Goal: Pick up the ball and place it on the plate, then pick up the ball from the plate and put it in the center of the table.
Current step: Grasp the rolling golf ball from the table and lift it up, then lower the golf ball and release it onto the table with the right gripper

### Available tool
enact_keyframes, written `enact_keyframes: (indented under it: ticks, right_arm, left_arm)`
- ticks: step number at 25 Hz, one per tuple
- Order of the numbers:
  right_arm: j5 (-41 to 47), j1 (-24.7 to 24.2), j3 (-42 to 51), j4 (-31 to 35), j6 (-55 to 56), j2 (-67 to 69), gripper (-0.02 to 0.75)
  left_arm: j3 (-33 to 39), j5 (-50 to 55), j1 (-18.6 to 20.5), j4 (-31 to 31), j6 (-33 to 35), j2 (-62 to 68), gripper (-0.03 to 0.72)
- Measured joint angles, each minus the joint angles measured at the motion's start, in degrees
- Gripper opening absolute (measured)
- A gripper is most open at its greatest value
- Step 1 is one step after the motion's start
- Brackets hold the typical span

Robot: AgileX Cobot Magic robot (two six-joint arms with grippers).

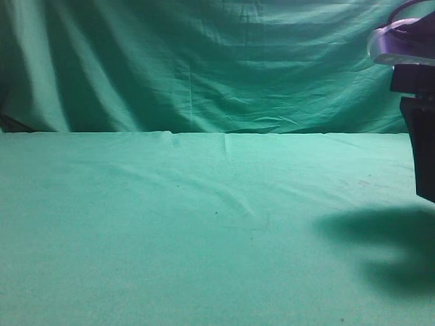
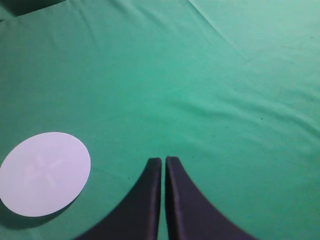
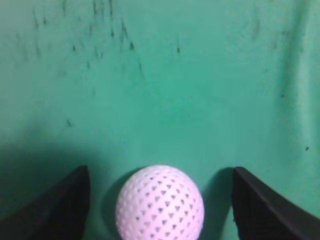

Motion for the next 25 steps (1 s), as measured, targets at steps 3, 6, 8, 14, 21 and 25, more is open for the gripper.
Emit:
enact_keyframes:
  ticks: [3,6,8,14,21,25]
  right_arm:
    - [0.00,0.00,0.00,0.00,-0.12,0.10,0.501]
    - [0.00,0.00,0.00,-0.11,-0.19,0.10,0.325]
    - [0.00,0.00,-0.10,-0.11,-0.19,0.10,0.307]
    - [5.41,0.00,-5.28,-0.19,-0.24,0.10,0.319]
    - [11.72,2.02,-22.93,-0.81,-0.59,0.14,0.319]
    - [12.94,7.84,-33.23,-1.95,-0.67,2.10,0.319]
  left_arm:
    - [0.00,0.00,0.00,0.00,0.00,0.00,0.000]
    - [0.00,0.00,0.00,0.00,0.00,0.00,0.000]
    - [0.00,0.00,0.00,0.00,0.00,0.00,0.000]
    - [0.00,0.00,0.00,0.00,-0.39,-0.13,0.000]
    - [0.64,3.53,0.00,-0.60,-2.68,-7.79,0.000]
    - [4.30,5.09,0.00,0.86,-5.91,-15.17,0.000]
